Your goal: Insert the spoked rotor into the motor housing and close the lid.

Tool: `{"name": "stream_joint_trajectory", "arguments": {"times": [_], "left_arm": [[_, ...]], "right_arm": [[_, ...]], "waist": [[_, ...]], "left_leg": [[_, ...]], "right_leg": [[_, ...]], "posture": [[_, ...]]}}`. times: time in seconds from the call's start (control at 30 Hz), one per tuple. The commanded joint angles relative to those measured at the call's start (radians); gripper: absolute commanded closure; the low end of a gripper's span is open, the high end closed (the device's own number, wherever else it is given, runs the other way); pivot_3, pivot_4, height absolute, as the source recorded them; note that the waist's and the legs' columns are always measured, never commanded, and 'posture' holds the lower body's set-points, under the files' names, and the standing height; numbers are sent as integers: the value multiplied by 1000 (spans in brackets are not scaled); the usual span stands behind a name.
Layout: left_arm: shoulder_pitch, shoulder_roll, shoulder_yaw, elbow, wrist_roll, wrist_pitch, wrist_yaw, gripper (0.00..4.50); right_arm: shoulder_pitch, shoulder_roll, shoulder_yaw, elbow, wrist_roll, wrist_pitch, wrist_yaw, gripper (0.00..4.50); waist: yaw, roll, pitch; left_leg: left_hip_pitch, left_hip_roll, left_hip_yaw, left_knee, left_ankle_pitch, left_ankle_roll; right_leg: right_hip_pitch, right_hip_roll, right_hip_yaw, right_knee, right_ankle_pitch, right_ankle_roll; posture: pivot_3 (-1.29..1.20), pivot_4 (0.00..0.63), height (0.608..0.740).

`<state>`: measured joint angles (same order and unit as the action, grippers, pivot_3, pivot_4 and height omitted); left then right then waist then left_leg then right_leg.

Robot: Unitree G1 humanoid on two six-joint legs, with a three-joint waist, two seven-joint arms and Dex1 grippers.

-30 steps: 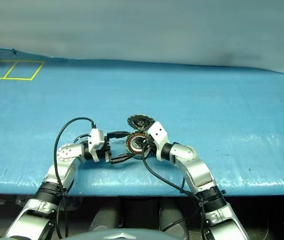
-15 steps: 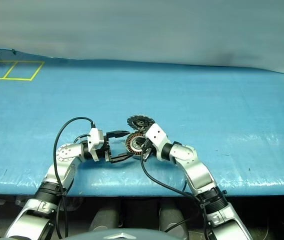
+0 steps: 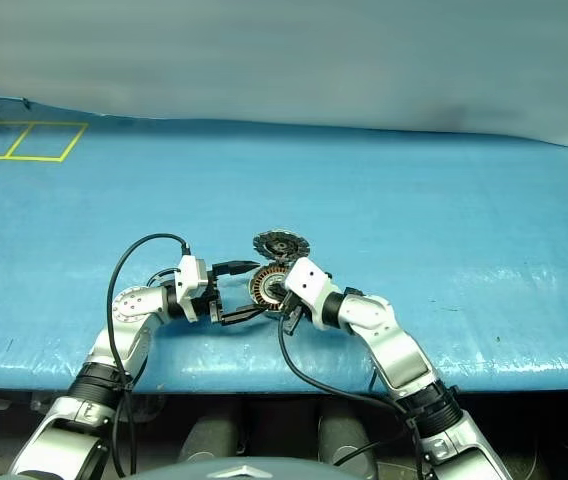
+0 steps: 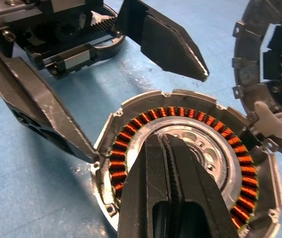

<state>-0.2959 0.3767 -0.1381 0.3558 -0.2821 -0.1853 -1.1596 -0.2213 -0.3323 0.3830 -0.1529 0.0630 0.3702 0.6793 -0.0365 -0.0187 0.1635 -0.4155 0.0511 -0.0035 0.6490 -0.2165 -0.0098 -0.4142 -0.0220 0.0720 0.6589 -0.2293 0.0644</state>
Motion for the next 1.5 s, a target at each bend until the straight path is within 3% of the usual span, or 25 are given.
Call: {"name": "stream_joint_trajectory", "arguments": {"times": [0.03, 0.7, 0.87, 1.23, 1.4, 1.5], "left_arm": [[-17, 2, 14, -1, -4, -17, -5, 0], [-14, 28, 34, -48, -10, 33, 32, 0], [-5, 39, 47, -135, -39, 122, 60, 0], [9, 161, 107, -341, -97, 345, 91, 0], [-10, 249, 77, -368, -40, 442, 91, 0], [-59, 303, 74, -354, -17, 484, 78, 0]], "right_arm": [[13, -2, 17, -4, -2, 6, 14, 4437], [25, 26, -114, -66, 141, -4, 29, 4437], [59, 25, -153, -90, 196, -24, 45, 4437], [129, -3, -172, -163, 257, -13, 65, 4437], [138, 2, -154, -160, 235, -25, 49, 3210], [135, 5, -140, -148, 204, -48, 36, 3210]], "waist": [[0, 0, 0], [0, 0, 0], [0, 0, 0], [0, -1, 1], [-1, -1, 1], [0, -2, 2]], "left_leg": [[0, 0, 0, 0, 0, 0], [-1, 0, 0, 0, 0, 0], [-1, 0, 0, 0, 0, 0], [0, 1, 0, -1, 0, 0], [0, 1, 0, -1, 0, 0], [0, 1, 0, -1, 0, 0]], "right_leg": [[0, 0, 0, 0, 0, 0], [0, 0, 0, 0, 0, 0], [0, 0, 0, 0, 0, 0], [-1, 0, 0, 0, 0, -1], [-1, 0, 0, 0, -1, -1], [-1, 0, -1, 0, -1, -1]], "posture": [[0, 150, 740], [0, 150, 740], [0, 150, 740], [0, 150, 740], [0, 150, 740], [0, 150, 740]]}}
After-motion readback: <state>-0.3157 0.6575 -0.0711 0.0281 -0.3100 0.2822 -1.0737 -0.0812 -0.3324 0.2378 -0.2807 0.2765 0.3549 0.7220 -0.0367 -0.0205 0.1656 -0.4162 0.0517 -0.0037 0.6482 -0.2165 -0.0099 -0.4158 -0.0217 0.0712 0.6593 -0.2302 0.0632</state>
